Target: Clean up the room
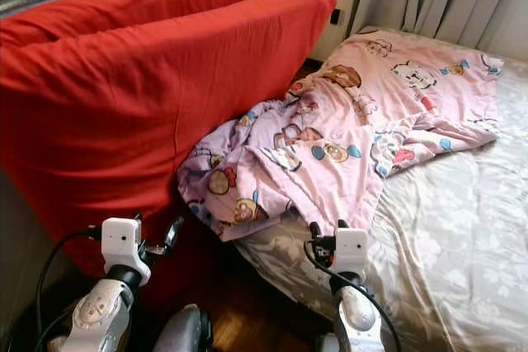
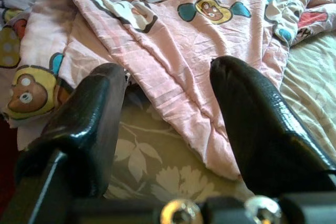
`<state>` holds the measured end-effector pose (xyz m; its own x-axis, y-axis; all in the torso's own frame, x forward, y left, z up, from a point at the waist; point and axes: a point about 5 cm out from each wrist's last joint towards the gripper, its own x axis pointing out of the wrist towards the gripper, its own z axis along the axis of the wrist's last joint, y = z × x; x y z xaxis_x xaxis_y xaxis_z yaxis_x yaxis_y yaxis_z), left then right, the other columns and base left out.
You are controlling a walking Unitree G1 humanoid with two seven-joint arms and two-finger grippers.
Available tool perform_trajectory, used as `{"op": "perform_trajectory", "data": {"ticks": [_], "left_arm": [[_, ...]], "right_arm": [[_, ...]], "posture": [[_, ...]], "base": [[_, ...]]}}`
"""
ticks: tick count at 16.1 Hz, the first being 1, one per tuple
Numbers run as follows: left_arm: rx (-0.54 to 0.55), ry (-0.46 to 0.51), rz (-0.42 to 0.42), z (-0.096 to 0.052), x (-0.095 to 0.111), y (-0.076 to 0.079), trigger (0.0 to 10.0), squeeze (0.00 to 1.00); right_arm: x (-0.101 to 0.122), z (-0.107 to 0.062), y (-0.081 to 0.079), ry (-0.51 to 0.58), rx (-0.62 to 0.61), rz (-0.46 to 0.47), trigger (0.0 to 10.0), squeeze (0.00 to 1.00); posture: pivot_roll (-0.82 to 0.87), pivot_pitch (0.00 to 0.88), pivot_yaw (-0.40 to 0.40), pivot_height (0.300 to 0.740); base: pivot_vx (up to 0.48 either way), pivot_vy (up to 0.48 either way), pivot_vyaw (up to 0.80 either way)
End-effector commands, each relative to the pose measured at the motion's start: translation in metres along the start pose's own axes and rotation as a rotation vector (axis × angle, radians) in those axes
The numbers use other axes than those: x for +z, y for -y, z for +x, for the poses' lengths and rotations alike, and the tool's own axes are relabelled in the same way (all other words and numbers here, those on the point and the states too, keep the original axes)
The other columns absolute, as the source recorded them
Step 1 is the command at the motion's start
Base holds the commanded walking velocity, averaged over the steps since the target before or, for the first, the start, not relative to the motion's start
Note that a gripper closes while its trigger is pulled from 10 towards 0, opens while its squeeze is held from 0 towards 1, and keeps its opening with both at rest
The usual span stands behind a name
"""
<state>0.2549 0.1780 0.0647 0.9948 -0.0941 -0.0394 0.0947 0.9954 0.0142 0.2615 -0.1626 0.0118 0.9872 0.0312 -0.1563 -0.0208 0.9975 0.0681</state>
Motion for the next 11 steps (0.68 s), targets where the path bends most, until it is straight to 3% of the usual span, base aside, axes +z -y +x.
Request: {"op": "perform_trajectory", "data": {"ticks": [1, 8, 11], "left_arm": [[-0.009, -0.005, -0.003, -0.0008, 0.0009, -0.0003, 10.0, 0.00], [-0.008, -0.001, -0.001, -0.0007, 0.0020, -0.0007, 10.0, 0.00], [-0.010, -0.002, -0.004, -0.0009, 0.0021, -0.0004, 10.0, 0.00]], "right_arm": [[0.0005, 0.0004, 0.0026, 0.004, -0.014, 0.004, 10.0, 0.00], [-0.0002, 0.0004, 0.0027, 0.000, -0.014, 0.005, 10.0, 0.00], [-0.0019, 0.0005, 0.0067, -0.014, -0.034, -0.004, 10.0, 0.00]], "posture": [[0.00, 0.057, 0.013, 0.635], [0.00, 0.058, 0.014, 0.635], [0.00, 0.060, 0.015, 0.635]], "base": [[0.270, 0.000, 0.00], [0.266, 0.000, 0.00], [0.000, 0.000, 0.00]]}}
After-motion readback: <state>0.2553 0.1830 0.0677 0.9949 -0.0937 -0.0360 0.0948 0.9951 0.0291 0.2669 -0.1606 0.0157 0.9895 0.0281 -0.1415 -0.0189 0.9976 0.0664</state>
